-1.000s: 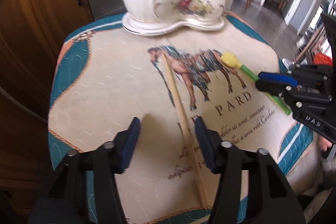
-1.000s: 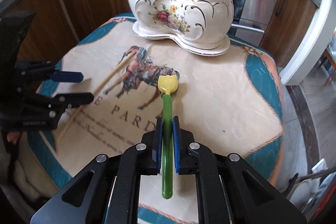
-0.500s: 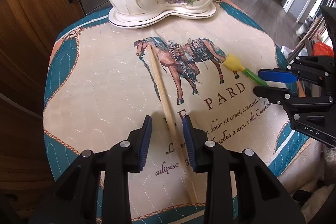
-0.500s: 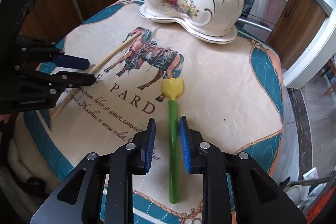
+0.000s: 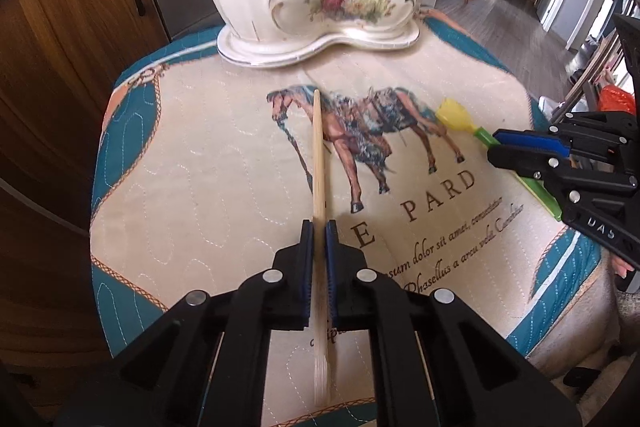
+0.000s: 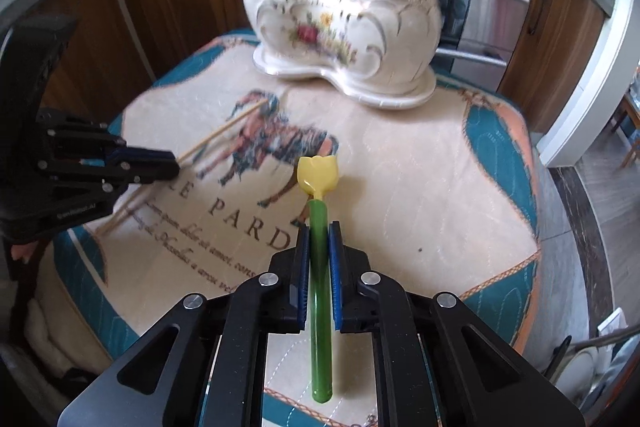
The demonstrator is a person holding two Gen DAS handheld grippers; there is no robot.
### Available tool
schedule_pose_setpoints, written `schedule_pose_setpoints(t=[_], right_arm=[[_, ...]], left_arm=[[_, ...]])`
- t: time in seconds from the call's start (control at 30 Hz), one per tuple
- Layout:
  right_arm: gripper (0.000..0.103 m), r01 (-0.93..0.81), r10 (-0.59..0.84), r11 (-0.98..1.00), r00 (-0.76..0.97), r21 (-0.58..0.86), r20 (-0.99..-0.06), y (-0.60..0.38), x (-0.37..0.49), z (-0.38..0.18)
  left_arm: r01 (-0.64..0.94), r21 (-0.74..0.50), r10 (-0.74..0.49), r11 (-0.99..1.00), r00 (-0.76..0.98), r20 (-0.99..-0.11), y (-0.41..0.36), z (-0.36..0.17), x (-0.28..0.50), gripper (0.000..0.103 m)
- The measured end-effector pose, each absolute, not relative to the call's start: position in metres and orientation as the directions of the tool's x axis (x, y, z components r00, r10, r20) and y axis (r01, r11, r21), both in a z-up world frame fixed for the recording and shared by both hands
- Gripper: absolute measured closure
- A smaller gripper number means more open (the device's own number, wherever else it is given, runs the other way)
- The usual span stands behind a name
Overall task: Organize utensils
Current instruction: 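Lift the chopstick with the left gripper while the right carries the spatula over the small pot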
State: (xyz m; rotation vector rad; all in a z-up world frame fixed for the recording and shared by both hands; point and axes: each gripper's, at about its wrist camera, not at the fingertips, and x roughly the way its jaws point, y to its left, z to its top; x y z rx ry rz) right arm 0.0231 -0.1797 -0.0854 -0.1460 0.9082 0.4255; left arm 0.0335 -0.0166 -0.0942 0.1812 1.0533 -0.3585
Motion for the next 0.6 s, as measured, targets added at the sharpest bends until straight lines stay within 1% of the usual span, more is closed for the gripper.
schedule_pose_setpoints(t=[0.13, 0.2, 0.33, 0.37, 0.43, 0.5, 0.6], right_arm=[[0.093, -0.408, 0.341, 0.909, 0.619, 0.081, -0.708, -0.189, 0.019, -0.062], [0.093, -0.399, 0.361, 0.912, 0.667, 0.098, -0.652, -0.194, 0.017, -0.047], [0.093, -0.386, 0.386, 0.915, 0.753, 0.117, -0.532, -0.201, 0.021, -0.017], [0.093, -0.376, 0.386, 0.918, 0.777, 0.125, -0.498, -0.203, 0.024, -0.008], [0.093, -0.359, 0.385, 0.922, 0.809, 0.145, -0.444, -0.208, 0.032, 0.004], [0.093, -0.329, 0.380, 0.925, 0.840, 0.192, -0.388, -0.215, 0.046, 0.016], [0.093, -0.316, 0.407, 0.900, 0.855, 0.300, -0.320, -0.229, 0.069, 0.031]], left_arm=[[0.374, -0.043, -0.242, 0.926, 0.504, -0.829, -0.003, -0.068, 0.023, 0.097], [0.384, -0.049, -0.272, 0.922, 0.553, -0.787, 0.000, -0.049, 0.020, 0.097], [0.423, -0.054, -0.347, 0.904, 0.657, -0.669, 0.002, -0.005, 0.011, 0.097], [0.429, -0.054, -0.366, 0.902, 0.691, -0.623, 0.002, 0.008, 0.010, 0.097], [0.414, -0.045, -0.368, 0.909, 0.746, -0.555, 0.000, 0.025, 0.014, 0.097], [0.392, -0.053, -0.368, 0.919, 0.799, -0.476, 0.002, 0.043, 0.023, 0.097], [0.377, -0.116, -0.391, 0.919, 0.834, -0.389, 0.006, 0.063, 0.048, 0.097]])
